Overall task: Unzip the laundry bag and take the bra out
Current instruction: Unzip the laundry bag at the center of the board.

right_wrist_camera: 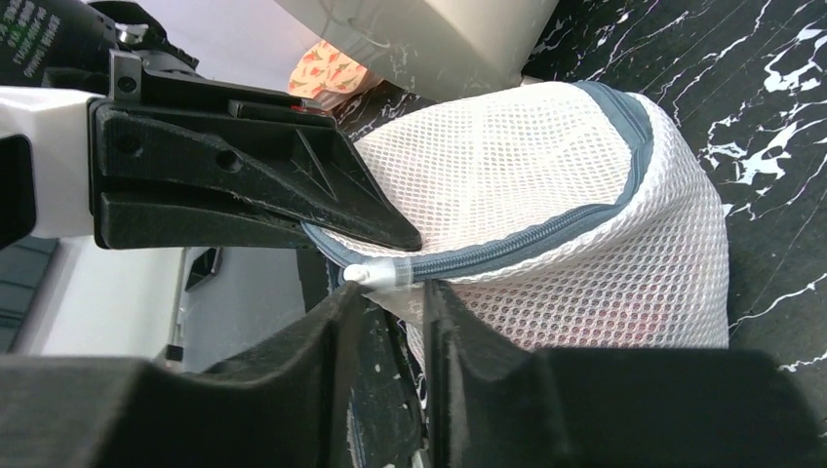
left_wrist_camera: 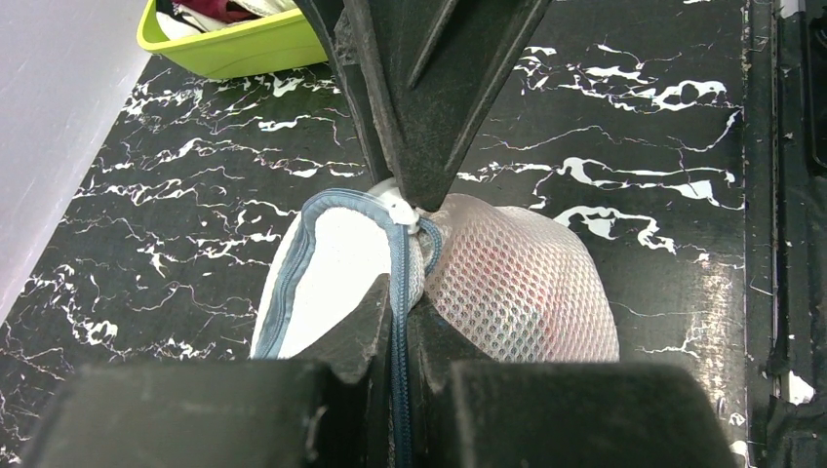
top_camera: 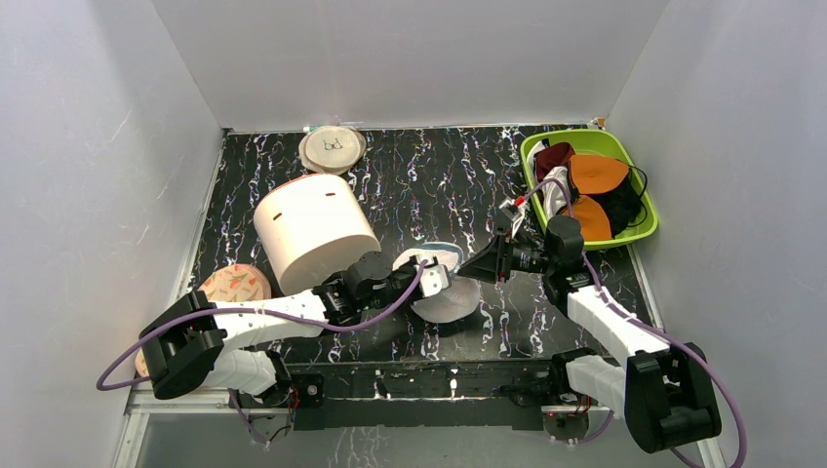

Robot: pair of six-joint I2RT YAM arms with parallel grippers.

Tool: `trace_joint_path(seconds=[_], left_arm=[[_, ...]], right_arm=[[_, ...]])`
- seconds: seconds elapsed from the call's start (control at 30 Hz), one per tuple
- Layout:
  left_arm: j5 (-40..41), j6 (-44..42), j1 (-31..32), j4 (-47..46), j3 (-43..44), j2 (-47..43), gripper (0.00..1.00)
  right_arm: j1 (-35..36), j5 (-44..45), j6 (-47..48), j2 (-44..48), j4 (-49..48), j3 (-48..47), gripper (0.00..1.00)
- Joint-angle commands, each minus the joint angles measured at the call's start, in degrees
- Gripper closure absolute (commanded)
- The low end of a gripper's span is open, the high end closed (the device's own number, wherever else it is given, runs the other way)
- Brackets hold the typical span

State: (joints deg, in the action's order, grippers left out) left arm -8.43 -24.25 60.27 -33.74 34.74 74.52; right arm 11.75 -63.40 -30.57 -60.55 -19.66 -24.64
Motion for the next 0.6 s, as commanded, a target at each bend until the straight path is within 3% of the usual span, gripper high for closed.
trace_joint_path(seconds=[0.0, 0.23, 0.4, 0.57], left_arm=[[-2.9, -0.5, -0.1, -1.4, 1.5, -1.9, 1.00], [-3.7, -0.9, -0.1, -0.4, 1.7, -2.0, 1.00], [-3.8, -1.0, -0.2, 0.1, 1.9, -2.3, 1.00], [-3.9, -1.1, -0.2, -0.1, 1.8, -2.5, 1.00]], right_arm=[[0.4, 0.2, 0.3, 1.4, -2.2, -2.2, 0.62], [0.4, 6.4, 2.1, 3.3, 3.8, -6.2, 0.54], [1.0, 1.7, 5.0, 0.5, 5.6, -7.1, 0.63], [2.0, 3.0, 5.7, 2.2, 7.4, -5.8, 0.63]])
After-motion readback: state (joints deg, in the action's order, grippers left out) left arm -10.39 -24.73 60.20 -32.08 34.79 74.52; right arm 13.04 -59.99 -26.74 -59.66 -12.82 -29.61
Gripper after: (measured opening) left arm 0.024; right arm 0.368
